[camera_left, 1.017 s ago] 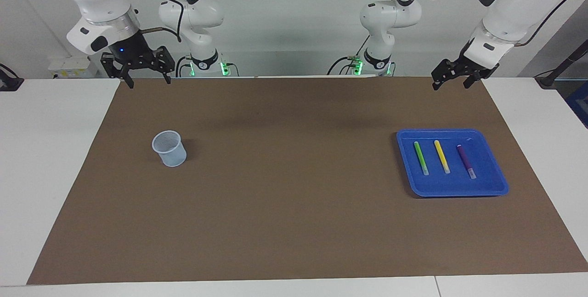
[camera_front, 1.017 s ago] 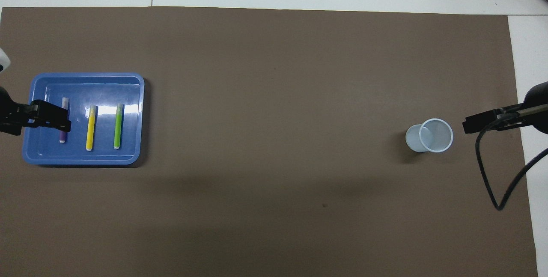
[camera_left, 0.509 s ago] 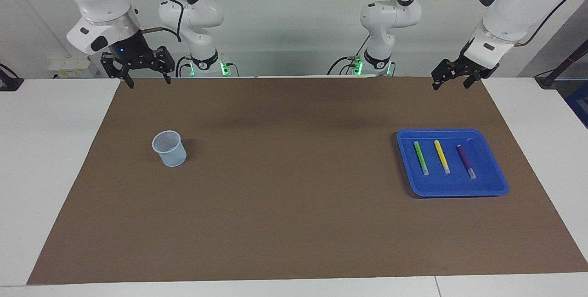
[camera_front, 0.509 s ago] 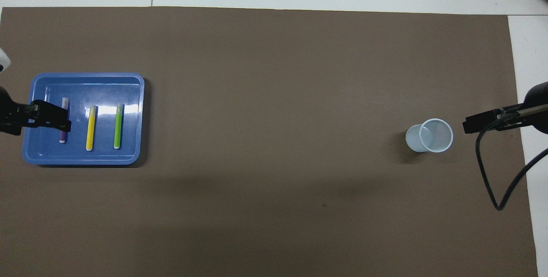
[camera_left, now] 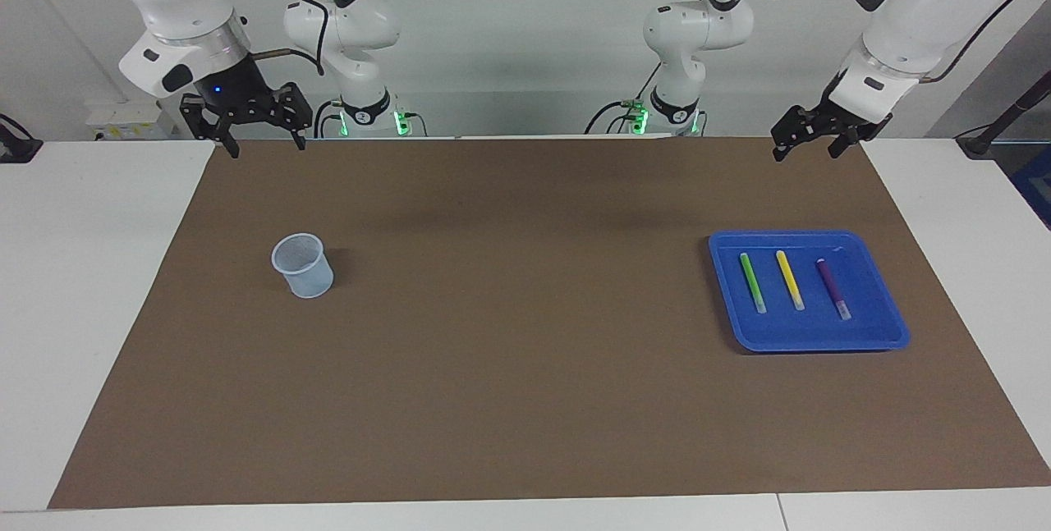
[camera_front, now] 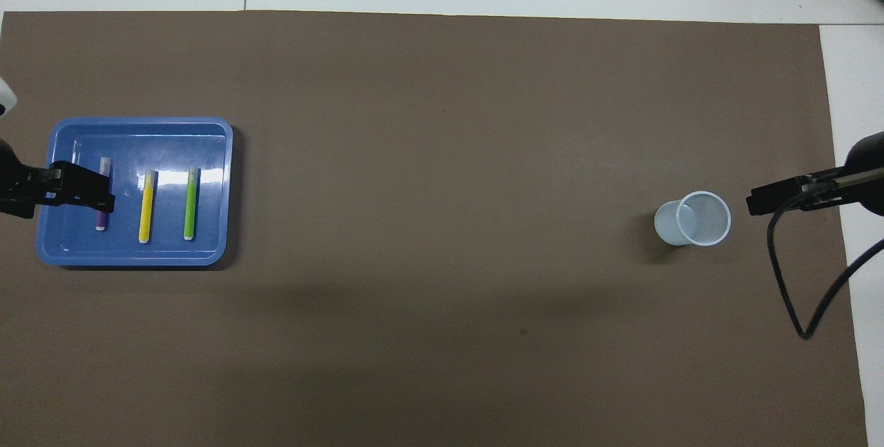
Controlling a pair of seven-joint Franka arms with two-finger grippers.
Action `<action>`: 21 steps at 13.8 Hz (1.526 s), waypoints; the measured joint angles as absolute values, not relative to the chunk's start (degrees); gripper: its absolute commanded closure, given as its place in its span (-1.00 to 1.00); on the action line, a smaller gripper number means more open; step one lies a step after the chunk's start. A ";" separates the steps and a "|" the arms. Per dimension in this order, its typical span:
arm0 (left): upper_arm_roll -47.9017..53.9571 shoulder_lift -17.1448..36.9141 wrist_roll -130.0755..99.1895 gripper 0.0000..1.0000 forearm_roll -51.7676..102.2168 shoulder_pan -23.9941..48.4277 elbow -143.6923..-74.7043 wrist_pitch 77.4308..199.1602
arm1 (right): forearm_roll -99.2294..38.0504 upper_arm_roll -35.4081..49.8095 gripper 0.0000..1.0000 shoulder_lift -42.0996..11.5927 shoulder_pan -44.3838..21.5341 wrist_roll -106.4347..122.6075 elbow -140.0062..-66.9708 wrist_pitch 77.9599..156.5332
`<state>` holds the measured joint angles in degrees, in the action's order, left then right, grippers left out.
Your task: Transfer and insert pens with both arms
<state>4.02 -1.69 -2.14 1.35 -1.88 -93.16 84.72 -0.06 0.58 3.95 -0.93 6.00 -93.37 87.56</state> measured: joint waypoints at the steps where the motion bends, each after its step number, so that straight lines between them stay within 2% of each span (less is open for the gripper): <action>1: 3.99 -1.69 -2.14 -1.00 1.35 -1.89 -93.16 84.72 | -0.06 0.58 -1.00 3.95 -0.93 6.00 -93.37 87.56; 21: 3.15 -1.68 -2.14 -1.00 1.35 -2.81 -92.67 87.94 | -0.06 0.58 -1.00 3.95 -0.93 6.00 -93.37 87.56</action>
<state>3.15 -1.68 -2.14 1.35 -2.81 -92.67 87.94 -0.06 0.58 3.95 -0.93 6.00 -93.37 87.56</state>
